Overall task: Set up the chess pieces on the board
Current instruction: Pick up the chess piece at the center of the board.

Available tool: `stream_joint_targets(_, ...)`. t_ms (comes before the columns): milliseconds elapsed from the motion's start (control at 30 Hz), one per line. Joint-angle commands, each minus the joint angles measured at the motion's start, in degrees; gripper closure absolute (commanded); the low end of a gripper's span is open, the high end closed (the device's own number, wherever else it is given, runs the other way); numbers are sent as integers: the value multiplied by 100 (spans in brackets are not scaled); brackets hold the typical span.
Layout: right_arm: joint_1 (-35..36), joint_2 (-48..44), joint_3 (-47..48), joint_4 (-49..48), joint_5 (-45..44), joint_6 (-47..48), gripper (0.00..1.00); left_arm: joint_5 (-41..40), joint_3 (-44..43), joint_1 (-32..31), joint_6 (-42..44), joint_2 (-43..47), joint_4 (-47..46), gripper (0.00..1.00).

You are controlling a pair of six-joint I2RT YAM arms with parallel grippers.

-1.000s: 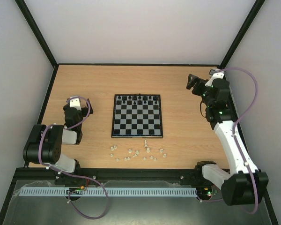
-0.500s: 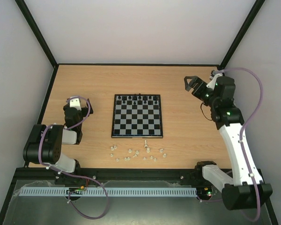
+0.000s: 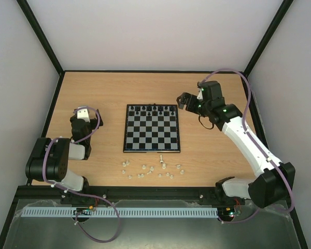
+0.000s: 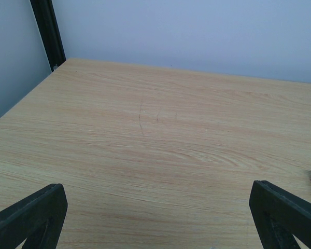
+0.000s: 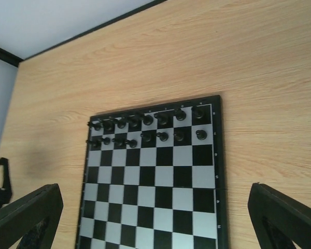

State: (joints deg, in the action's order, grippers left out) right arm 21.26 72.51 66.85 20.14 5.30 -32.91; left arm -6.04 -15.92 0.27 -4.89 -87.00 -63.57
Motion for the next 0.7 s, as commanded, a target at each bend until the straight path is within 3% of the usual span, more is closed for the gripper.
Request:
stream_joint_targets(0, 271, 122, 17, 325, -819, 488, 1, -20, -42, -10, 58, 10, -297, 1)
stream_joint_targets(167, 612, 191, -745, 127, -1104, 641, 1, -20, -42, -10, 53, 8, -299, 1)
stream_joint_targets(367, 1339, 275, -1482, -94, -1116, 571, 19, -20, -34, -10, 58, 17, -305, 1)
stream_joint_targets(667, 2300, -10, -2098, -18, -1091, 493, 33, -20, -38, -10, 58, 15, -305, 1)
